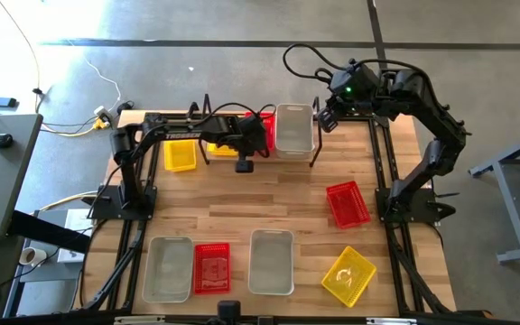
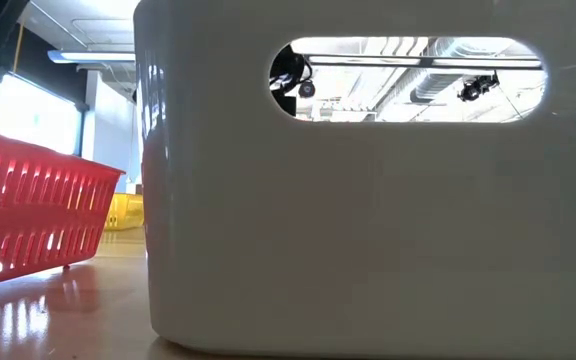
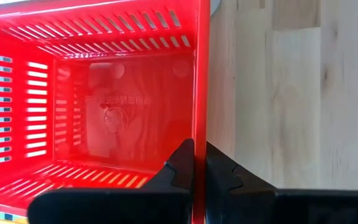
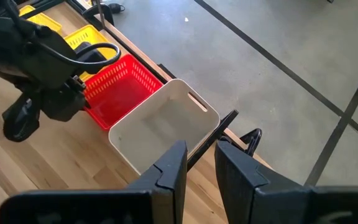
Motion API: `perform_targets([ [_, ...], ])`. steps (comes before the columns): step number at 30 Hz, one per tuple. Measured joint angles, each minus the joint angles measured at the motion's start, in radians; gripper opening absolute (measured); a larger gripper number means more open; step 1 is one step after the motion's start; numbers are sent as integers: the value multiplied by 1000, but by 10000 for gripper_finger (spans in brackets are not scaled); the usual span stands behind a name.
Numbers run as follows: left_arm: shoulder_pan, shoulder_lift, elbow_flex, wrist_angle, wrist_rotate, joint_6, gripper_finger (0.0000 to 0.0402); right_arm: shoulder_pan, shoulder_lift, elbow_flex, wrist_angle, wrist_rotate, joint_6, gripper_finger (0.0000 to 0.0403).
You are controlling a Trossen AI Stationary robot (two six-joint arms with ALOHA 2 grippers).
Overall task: Stack baskets on shelf by color
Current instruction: Put the top left red basket on the shelf
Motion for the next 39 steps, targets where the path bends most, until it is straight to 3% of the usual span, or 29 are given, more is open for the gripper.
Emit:
perform_targets([
  [21, 6, -1, 0, -4, 78, 0, 6, 0, 0, 0, 0, -1, -1, 71],
  [32, 6, -1, 0, -4, 75, -7, 48, 0, 0, 0, 0, -3, 5, 71],
  [39, 4, -20, 23, -61, 39, -16, 87, 13, 0, 0, 0, -73, 58, 71],
])
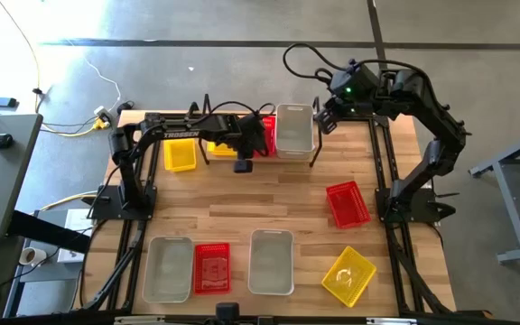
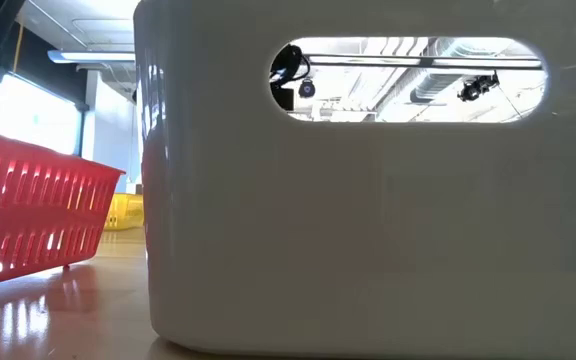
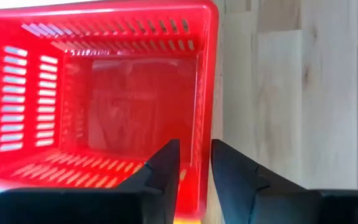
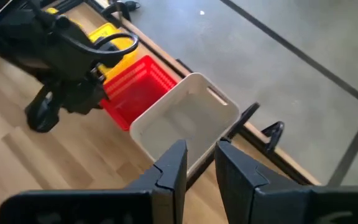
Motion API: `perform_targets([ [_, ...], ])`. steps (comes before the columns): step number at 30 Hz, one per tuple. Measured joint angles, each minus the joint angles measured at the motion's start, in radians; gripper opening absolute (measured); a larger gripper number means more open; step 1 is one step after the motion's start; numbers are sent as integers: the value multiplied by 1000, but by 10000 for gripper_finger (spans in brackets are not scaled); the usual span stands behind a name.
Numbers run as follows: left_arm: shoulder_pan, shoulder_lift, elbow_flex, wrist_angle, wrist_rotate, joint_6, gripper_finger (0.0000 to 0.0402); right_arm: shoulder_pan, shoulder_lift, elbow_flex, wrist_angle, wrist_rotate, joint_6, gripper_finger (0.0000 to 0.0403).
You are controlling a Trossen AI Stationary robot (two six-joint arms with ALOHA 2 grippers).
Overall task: Stack baskets on shelf by color
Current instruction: Put the top left red basket on the shelf, then stack the right white bin on top of the white bin on the shelf
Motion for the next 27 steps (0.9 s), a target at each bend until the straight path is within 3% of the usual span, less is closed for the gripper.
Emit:
perform_targets([
  [6, 0, -21, 82, -153, -4, -41, 103, 62, 0, 0, 0, -17, 32, 71],
  [17, -25, -196, 100, -239, 31, -102, 100, 226, 21, -4, 4, -100, 154, 71],
  [22, -45, -299, 86, -269, 77, -147, 100, 301, 55, -78, 37, -107, 196, 71],
  [27, -67, -400, 47, -326, 110, -209, 100, 362, 65, -181, 173, -186, 197, 71],
])
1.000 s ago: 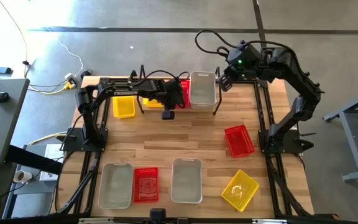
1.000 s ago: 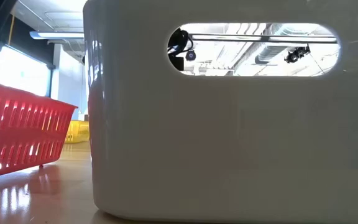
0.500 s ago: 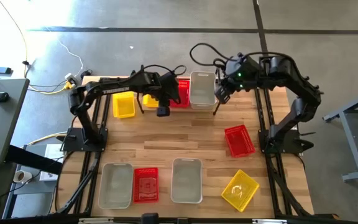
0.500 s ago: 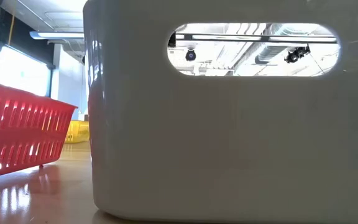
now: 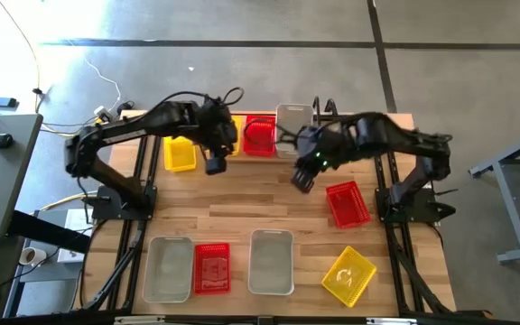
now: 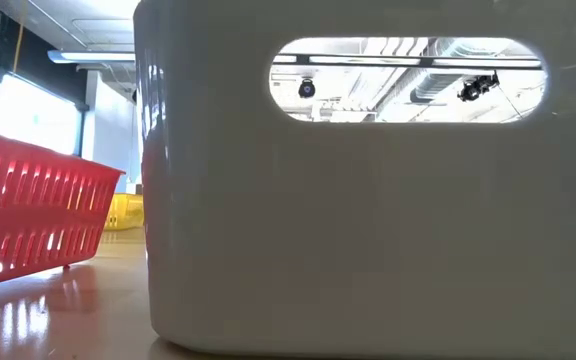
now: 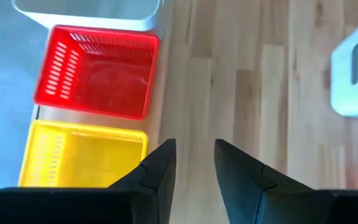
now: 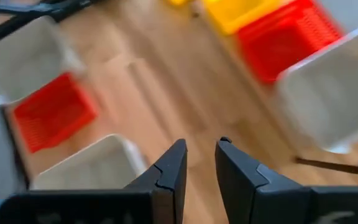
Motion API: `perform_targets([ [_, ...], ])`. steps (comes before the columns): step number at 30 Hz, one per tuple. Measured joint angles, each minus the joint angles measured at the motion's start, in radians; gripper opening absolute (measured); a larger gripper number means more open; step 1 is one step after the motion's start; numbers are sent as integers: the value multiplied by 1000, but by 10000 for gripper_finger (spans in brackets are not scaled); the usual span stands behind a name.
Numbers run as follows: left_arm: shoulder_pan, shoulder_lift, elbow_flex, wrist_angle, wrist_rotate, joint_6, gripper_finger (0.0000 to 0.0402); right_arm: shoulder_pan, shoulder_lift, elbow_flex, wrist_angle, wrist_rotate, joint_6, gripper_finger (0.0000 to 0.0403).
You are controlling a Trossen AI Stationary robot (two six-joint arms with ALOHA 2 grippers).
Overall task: Stack baskets on shelf by color
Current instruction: Stack the right white bin on top of the white bin on the shelf
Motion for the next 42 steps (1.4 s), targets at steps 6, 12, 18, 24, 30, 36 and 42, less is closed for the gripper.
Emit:
perform_targets([
  [6, -53, -101, -71, -4, 0, -119, 100, 82, 1, -100, 151, -71, 7, 71],
  [12, -150, -161, -132, -12, 0, -266, 100, 181, 3, -150, 255, -98, 7, 71],
  [18, -289, -174, -136, -41, -1, -409, 99, 284, 18, -153, 367, -98, 49, 71],
  [24, -420, -178, -136, -41, -19, -508, 99, 372, 54, -152, 452, -94, 54, 83],
  [30, -546, -178, -136, -45, -28, -618, 99, 435, 123, -152, 475, -94, 80, 139],
  [36, -648, -177, -136, -45, -105, -690, 99, 484, 216, -153, 478, -136, 75, 166],
  [42, -717, -177, -136, -44, -150, -753, 99, 523, 313, -152, 481, -145, 47, 167],
])
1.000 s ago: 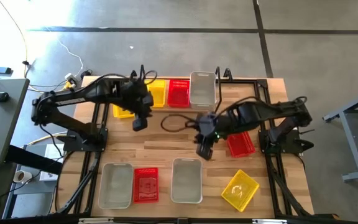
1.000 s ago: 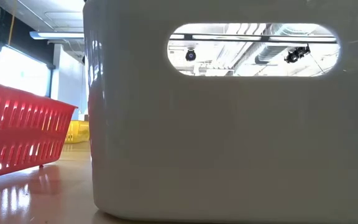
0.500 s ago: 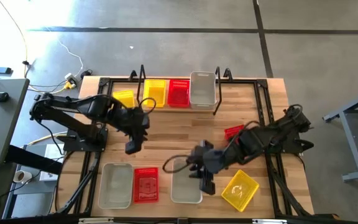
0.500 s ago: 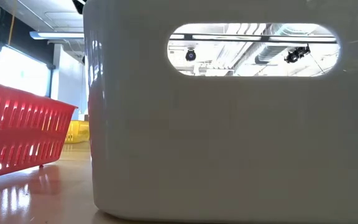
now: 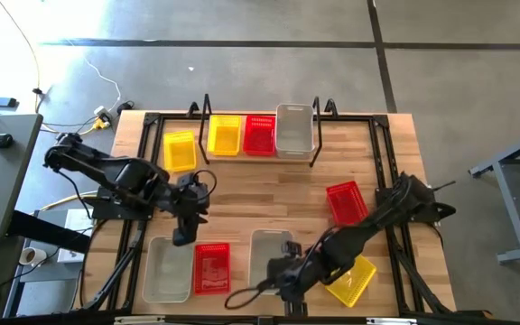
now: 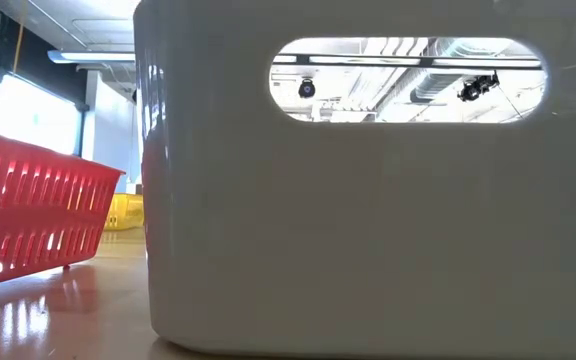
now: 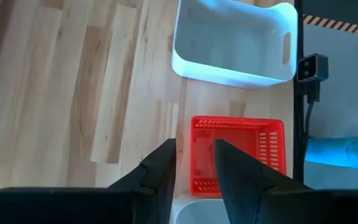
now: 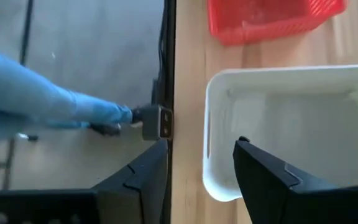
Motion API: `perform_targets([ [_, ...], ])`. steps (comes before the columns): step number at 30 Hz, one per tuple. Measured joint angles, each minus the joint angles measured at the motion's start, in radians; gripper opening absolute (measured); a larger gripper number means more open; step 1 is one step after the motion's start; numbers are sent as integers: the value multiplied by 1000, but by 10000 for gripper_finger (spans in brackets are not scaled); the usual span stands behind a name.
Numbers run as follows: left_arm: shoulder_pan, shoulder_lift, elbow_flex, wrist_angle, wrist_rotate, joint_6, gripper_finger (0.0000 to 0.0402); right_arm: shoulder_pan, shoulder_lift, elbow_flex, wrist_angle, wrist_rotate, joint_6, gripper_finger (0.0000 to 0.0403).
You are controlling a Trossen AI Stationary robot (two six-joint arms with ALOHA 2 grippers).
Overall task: Stack baskets on shelf by color
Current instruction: Stack the right white bin on top of the white bin on the shelf
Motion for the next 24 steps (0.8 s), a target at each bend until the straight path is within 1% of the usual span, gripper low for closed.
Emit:
perform_targets([
  [7, -46, 0, 0, 0, -52, -22, 99, 26, 101, 0, 10, 2, -42, 167],
  [24, -55, 0, 0, -2, -54, -26, 99, 33, 248, 0, 25, 2, -25, 167],
])
